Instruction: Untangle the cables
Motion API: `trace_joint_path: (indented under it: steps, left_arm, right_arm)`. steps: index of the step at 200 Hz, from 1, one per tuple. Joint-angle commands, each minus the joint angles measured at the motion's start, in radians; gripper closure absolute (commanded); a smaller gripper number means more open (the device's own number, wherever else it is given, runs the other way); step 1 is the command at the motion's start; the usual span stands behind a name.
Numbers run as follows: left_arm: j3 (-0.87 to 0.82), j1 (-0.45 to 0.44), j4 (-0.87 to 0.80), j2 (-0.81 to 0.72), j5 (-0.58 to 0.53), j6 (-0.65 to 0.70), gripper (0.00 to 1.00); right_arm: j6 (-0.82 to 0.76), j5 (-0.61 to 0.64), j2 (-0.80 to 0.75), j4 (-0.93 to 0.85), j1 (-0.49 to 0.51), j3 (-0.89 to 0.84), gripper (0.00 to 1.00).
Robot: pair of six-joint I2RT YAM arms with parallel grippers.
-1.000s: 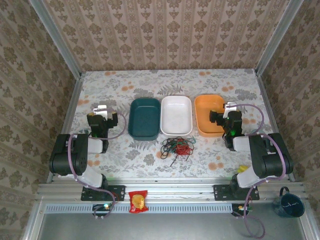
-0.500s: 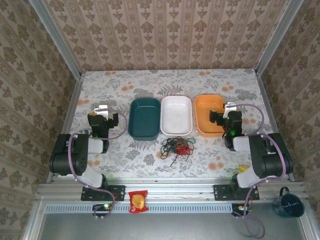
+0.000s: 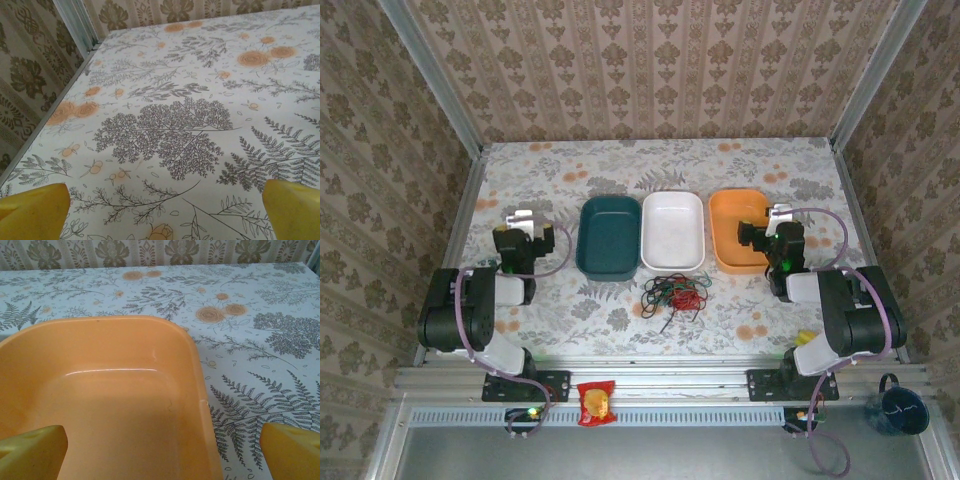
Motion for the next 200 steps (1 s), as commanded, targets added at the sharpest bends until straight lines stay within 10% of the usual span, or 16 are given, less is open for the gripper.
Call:
trace_joint_path:
  steps: [1, 46, 71, 132, 200]
  left_arm:
    - [0.181, 0.005, -0.383, -0.111, -0.021, -0.051, 0.00]
    - [0.278, -0.122, -0.688, -0.318, -0.217, -0.191, 0.00]
    - [0.286, -0.355, -0.828, -0.406, -0.178, -0.242, 0.00]
    - [0.278, -0.936, -0.941, -0.319, -0.177, -0.403, 0.00]
    - [0.213, -1.042, -0.964, -0.339, -0.258, -0.472, 0.00]
  right_arm:
    - [0.005, -0.025, 0.001, -0.002, -0.009, 0.015, 0.00]
    - [0.117, 0.198, -0.224, -0.554, 0.030, 0.220, 0.21]
    - [0.124, 0.271, -0.317, -0.823, 0.199, 0.334, 0.22]
    - [0.132, -0.052, -0.301, -1.319, 0.706, 0.520, 0.33]
    - [0.151, -0.134, -0.138, -1.413, 0.782, 0.560, 0.50]
